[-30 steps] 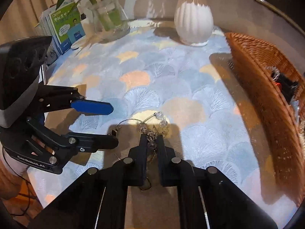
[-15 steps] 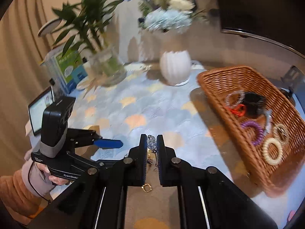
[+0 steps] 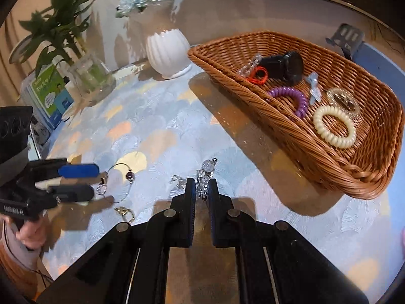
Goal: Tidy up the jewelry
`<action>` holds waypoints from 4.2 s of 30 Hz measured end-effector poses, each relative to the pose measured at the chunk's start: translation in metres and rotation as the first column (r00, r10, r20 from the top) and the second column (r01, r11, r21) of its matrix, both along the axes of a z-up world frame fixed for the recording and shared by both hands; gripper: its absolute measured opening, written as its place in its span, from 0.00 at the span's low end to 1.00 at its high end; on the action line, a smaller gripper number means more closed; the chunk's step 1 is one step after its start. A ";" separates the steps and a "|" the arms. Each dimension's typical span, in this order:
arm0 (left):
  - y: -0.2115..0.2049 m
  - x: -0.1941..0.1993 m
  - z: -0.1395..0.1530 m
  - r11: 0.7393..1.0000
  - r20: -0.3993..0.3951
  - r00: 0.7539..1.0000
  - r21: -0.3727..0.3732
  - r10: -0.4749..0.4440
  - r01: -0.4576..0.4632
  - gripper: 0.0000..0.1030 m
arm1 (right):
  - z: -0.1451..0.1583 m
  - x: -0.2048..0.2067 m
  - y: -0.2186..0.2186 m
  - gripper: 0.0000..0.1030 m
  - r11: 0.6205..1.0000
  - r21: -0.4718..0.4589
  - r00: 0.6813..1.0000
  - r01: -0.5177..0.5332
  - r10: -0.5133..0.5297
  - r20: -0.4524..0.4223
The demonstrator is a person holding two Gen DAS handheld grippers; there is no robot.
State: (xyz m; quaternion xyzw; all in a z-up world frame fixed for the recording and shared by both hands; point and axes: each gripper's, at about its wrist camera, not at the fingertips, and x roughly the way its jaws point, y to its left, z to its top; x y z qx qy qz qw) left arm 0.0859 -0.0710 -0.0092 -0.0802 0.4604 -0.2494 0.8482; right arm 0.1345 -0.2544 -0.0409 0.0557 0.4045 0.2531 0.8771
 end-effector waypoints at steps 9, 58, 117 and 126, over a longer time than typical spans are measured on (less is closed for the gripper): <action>-0.024 0.018 -0.011 0.993 0.015 0.998 0.099 0.069 -0.070 0.41 | -0.005 -0.001 -0.006 0.11 0.999 0.043 1.000 0.000 0.001 -0.019; 0.031 0.019 0.017 0.964 -0.001 0.990 -0.225 0.144 -0.141 0.10 | -0.003 -0.006 -0.039 0.24 0.974 0.182 0.991 0.134 -0.130 -0.032; 0.031 0.010 0.078 0.997 0.204 0.979 -0.071 0.029 -0.014 0.10 | 0.091 -0.055 -0.018 0.10 0.992 -0.073 0.983 0.099 -0.086 0.159; 0.003 0.045 0.112 0.999 0.242 0.970 -0.037 -0.002 0.011 0.10 | 0.140 -0.044 -0.044 0.10 0.987 -0.046 0.961 0.154 -0.138 0.240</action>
